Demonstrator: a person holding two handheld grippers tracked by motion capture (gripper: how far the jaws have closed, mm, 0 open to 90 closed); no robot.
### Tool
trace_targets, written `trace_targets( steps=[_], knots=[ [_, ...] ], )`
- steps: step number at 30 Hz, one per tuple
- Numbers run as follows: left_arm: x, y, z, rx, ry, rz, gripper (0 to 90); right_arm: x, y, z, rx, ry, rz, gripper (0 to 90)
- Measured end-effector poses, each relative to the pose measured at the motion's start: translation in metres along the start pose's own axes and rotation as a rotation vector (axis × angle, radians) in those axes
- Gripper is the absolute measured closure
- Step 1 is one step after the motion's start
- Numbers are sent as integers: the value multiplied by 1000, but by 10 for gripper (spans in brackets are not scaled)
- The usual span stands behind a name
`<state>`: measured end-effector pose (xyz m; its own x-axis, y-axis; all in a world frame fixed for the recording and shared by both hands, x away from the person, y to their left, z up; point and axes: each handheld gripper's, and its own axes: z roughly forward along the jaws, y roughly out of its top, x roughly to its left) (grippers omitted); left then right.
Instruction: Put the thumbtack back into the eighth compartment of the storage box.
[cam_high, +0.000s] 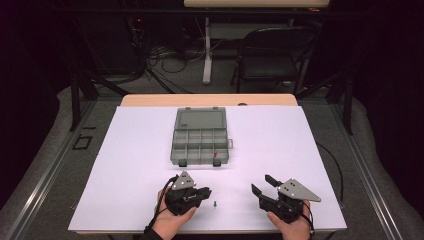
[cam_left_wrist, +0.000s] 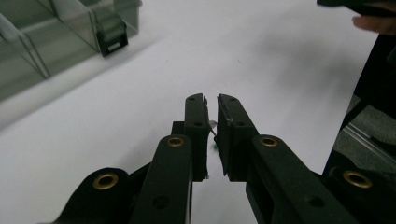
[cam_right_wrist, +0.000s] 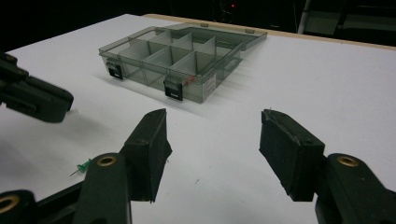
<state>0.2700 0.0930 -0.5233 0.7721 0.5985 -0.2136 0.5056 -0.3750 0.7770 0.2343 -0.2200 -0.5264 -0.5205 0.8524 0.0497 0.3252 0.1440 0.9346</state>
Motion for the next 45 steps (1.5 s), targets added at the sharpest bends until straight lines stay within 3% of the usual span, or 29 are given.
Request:
trace_targets(
  steps=[11, 25, 29, 34, 45],
  knots=[
    [10, 40, -15, -48, 33, 26, 830, -1, 0, 0, -1, -1, 6, 411],
    [24, 86, -8, -48, 53, 26, 830, -2, 0, 0, -1, -2, 9, 411],
    [30, 94, -2, -37, 70, 27, 829, -2, 0, 0, -1, -2, 8, 411],
    [38, 100, 9, -22, 89, 1, 829, -2, 0, 0, -1, -1, 8, 411],
    [54, 105, 33, 7, 124, -31, 829, -2, 0, 0, -2, -1, 7, 411]
  ],
)
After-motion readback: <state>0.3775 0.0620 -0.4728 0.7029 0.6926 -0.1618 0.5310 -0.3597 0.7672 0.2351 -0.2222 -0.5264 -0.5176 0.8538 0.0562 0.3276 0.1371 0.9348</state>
